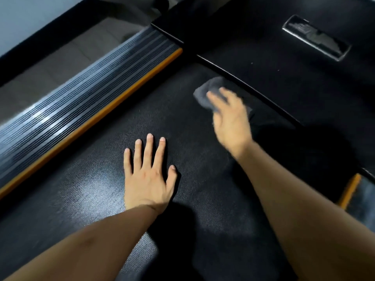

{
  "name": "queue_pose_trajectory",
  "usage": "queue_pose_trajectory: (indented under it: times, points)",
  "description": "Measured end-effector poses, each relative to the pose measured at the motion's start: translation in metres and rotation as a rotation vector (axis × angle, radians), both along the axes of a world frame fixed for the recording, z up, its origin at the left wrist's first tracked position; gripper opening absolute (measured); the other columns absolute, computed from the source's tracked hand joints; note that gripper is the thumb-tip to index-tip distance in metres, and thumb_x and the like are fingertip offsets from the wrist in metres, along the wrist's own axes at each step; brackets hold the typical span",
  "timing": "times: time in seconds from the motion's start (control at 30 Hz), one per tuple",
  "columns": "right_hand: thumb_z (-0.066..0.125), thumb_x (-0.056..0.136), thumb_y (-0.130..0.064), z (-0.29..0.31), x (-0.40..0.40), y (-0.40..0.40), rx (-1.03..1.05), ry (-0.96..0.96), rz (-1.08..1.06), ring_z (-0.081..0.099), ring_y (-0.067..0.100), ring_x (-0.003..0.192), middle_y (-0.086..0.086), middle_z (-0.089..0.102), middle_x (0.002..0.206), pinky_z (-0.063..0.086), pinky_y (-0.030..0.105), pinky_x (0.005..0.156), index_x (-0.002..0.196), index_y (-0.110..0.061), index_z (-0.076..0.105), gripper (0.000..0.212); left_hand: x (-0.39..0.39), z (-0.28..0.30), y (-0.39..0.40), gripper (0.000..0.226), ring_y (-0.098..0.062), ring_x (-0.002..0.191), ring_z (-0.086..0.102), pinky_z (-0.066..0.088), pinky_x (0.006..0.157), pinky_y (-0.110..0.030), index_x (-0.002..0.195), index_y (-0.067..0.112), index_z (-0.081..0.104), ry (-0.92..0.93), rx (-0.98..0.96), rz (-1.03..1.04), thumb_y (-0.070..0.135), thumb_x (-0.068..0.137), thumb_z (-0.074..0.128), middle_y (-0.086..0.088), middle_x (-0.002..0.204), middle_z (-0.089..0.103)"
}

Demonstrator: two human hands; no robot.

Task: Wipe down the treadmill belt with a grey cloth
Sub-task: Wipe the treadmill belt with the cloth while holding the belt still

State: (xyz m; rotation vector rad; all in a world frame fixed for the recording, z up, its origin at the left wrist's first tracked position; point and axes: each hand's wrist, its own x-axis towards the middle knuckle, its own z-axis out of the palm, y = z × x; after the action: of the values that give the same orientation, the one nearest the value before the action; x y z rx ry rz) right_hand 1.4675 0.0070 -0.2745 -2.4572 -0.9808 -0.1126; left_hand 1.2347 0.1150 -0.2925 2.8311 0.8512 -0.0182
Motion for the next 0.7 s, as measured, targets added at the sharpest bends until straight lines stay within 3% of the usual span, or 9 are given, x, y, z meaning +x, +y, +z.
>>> queue_pose_trajectory:
  times: [0.13, 0.2, 0.23, 0.37, 0.47, 0.57, 0.7]
  points:
    - [0.059, 0.084, -0.008, -0.001, -0.077, -0.014, -0.020, 0.060, 0.311, 0.049, 0.030, 0.129, 0.012, 0.048, 0.147, 0.038, 0.041, 0.109, 0.138, -0.021, 0.057, 0.056, 0.001, 0.000, -0.001, 0.070, -0.031, 0.157, 0.010, 0.008, 0.126, -0.056, 0.161, 0.024, 0.023, -0.005, 0.014, -0.026, 0.053, 0.097, 0.028, -0.006, 0.170, 0.015]
    - [0.059, 0.084, -0.006, 0.002, -0.068, -0.023, -0.049, 0.057, 0.385, 0.046, 0.027, 0.134, 0.009, 0.045, 0.150, 0.037, 0.040, 0.112, 0.141, -0.023, 0.054, 0.060, -0.001, 0.000, 0.001, 0.070, -0.031, 0.157, 0.010, 0.008, 0.126, -0.055, 0.162, 0.024, 0.022, -0.011, 0.020, -0.004, 0.051, 0.097, 0.028, -0.006, 0.170, 0.016]
    - [0.058, 0.085, -0.006, 0.000, -0.054, -0.029, -0.055, 0.048, 0.334, 0.046, 0.028, 0.134, 0.010, 0.045, 0.150, 0.037, 0.041, 0.113, 0.141, -0.022, 0.054, 0.058, -0.002, 0.000, 0.001, 0.070, -0.031, 0.157, 0.010, 0.008, 0.126, -0.055, 0.162, 0.025, 0.021, -0.015, 0.025, 0.002, 0.051, 0.097, 0.029, -0.006, 0.170, 0.016]
    - [0.048, 0.090, -0.013, -0.003, 0.009, -0.062, 0.061, 0.017, -0.197, 0.048, 0.036, 0.130, 0.019, 0.046, 0.146, 0.040, 0.049, 0.110, 0.138, -0.014, 0.056, 0.049, 0.000, -0.001, 0.000, 0.070, -0.031, 0.158, 0.008, 0.004, 0.127, -0.054, 0.162, 0.027, 0.018, -0.026, 0.026, -0.007, 0.052, 0.097, 0.028, -0.005, 0.171, 0.014]
    - [0.050, 0.087, -0.011, -0.002, -0.004, -0.049, 0.073, 0.068, -0.308, 0.046, 0.037, 0.130, 0.018, 0.044, 0.146, 0.042, 0.054, 0.106, 0.138, -0.017, 0.055, 0.052, 0.001, -0.002, -0.001, 0.070, -0.031, 0.158, 0.007, 0.003, 0.127, -0.054, 0.162, 0.027, 0.017, -0.034, 0.027, -0.003, 0.052, 0.098, 0.028, -0.005, 0.171, 0.013]
    - [0.057, 0.080, -0.007, -0.005, -0.065, -0.031, 0.019, -0.003, -0.061, 0.053, 0.039, 0.123, 0.018, 0.051, 0.143, 0.045, 0.051, 0.102, 0.135, -0.017, 0.060, 0.056, 0.000, -0.002, -0.001, 0.071, -0.032, 0.157, 0.009, 0.004, 0.126, -0.054, 0.162, 0.026, 0.018, -0.028, 0.034, 0.000, 0.052, 0.097, 0.029, -0.006, 0.171, 0.014]
    - [0.056, 0.083, -0.011, -0.002, -0.096, -0.046, -0.033, 0.103, 0.296, 0.046, 0.027, 0.134, 0.008, 0.045, 0.150, 0.037, 0.044, 0.112, 0.140, -0.024, 0.055, 0.059, 0.000, -0.002, -0.001, 0.070, -0.031, 0.157, 0.009, 0.004, 0.126, -0.054, 0.162, 0.026, 0.019, -0.033, 0.036, 0.001, 0.051, 0.097, 0.030, -0.006, 0.171, 0.015]
